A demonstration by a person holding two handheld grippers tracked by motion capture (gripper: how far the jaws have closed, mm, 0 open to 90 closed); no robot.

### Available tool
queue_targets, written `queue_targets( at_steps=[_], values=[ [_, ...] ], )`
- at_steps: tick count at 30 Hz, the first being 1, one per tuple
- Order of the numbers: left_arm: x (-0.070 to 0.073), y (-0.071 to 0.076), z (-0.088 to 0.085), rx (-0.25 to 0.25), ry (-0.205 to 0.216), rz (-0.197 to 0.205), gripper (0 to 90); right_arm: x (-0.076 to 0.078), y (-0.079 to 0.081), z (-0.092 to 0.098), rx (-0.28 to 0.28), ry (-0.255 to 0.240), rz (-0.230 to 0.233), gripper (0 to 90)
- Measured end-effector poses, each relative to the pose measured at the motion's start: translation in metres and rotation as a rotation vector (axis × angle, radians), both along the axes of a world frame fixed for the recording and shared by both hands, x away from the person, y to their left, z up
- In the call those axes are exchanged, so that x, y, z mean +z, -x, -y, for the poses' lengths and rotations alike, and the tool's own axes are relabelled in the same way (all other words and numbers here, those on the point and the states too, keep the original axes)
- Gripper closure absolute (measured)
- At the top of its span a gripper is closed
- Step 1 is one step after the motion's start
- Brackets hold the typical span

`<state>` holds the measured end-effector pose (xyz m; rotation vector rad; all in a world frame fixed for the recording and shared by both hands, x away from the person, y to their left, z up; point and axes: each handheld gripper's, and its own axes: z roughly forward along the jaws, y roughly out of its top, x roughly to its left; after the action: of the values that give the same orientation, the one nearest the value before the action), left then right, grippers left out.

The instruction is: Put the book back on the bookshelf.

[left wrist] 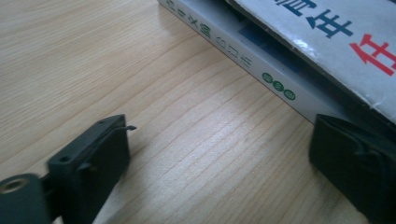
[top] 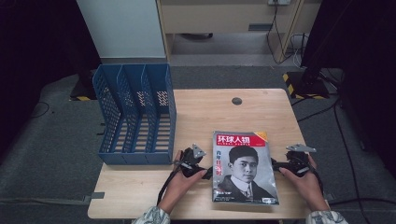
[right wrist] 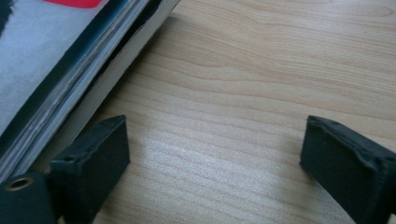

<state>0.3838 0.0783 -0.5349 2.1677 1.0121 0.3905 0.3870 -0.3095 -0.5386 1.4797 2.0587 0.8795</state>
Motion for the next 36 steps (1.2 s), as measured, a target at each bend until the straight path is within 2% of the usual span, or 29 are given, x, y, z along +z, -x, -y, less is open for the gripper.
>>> queue_targets(
  at_steps=[1, 2, 3, 6, 8, 9, 11, 13, 14, 15, 16, 18, 19, 20, 21, 26, 28, 34, 36],
  values=[
    [0.002, 0.0, -0.002, 0.015, 0.021, -0.007, 8.7, 0.001, 0.0, 0.0, 0.0, -0.005, 0.0, 13.3],
    [0.002, 0.0, -0.002, 0.015, 0.021, -0.007, 10.8, 0.001, 0.0, 0.0, 0.0, -0.005, 0.0, 13.3],
    [0.008, 0.003, -0.004, 0.029, 0.056, 0.004, 11.3, 0.004, 0.0, 0.001, 0.003, -0.024, -0.007, 16.3],
    [0.018, 0.007, -0.007, 0.059, 0.042, 0.06, 14.3, 0.015, 0.003, 0.003, -0.003, -0.056, 0.051, 23.3],
    [0.021, 0.008, -0.009, 0.07, 0.057, 0.065, 17.4, 0.023, 0.006, 0.003, 0.003, -0.057, 0.085, 30.7],
    [0.026, 0.01, -0.012, 0.079, 0.088, 0.071, 17.8, 0.027, 0.008, 0.002, 0.002, -0.065, 0.1, 33.3],
    [0.031, 0.014, -0.012, 0.061, 0.119, 0.077, 18.3, 0.034, 0.012, 0.0, 0.019, -0.086, 0.116, 38.3],
    [0.033, 0.018, -0.008, 0.025, 0.131, 0.08, 18.4, 0.038, 0.015, -0.004, 0.042, -0.103, 0.125, 40.6],
    [0.033, 0.018, -0.008, 0.025, 0.131, 0.08, 18.2, 0.038, 0.015, -0.004, 0.042, -0.103, 0.125, 40.6],
    [0.034, 0.021, -0.003, -0.007, 0.144, 0.083, 17.9, 0.039, 0.017, -0.009, 0.073, -0.113, 0.122, 40.1],
    [0.034, 0.023, 0.0, -0.018, 0.143, 0.084, 17.7, 0.039, 0.018, -0.011, 0.094, -0.111, 0.124, 39.5],
    [0.034, 0.023, 0.003, -0.029, 0.147, 0.081, 15.9, 0.039, 0.018, -0.014, 0.101, -0.118, 0.121, 38.4],
    [0.031, 0.023, 0.007, -0.047, 0.169, 0.055, 15.0, 0.038, 0.018, -0.018, 0.131, -0.133, 0.11, 34.2],
    [0.031, 0.023, 0.007, -0.047, 0.169, 0.055, 14.5, 0.038, 0.018, -0.018, 0.131, -0.133, 0.11, 34.2],
    [0.027, 0.024, 0.01, -0.057, 0.175, 0.039, 14.1, 0.036, 0.017, -0.022, 0.156, -0.141, 0.097, 30.2],
    [0.022, 0.025, 0.016, -0.084, 0.167, 0.02, 13.1, 0.031, 0.016, -0.032, 0.209, -0.146, 0.057, 23.6],
    [0.021, 0.025, 0.018, -0.096, 0.166, 0.015, 12.5, 0.03, 0.015, -0.034, 0.216, -0.144, 0.046, 22.8],
    [0.016, 0.023, 0.021, -0.114, 0.214, -0.029, 12.1, 0.027, 0.016, -0.04, 0.246, -0.171, 0.023, 21.5],
    [0.016, 0.023, 0.021, -0.115, 0.218, -0.035, 12.0, 0.027, 0.016, -0.041, 0.242, -0.177, 0.024, 21.4]
  ],
)
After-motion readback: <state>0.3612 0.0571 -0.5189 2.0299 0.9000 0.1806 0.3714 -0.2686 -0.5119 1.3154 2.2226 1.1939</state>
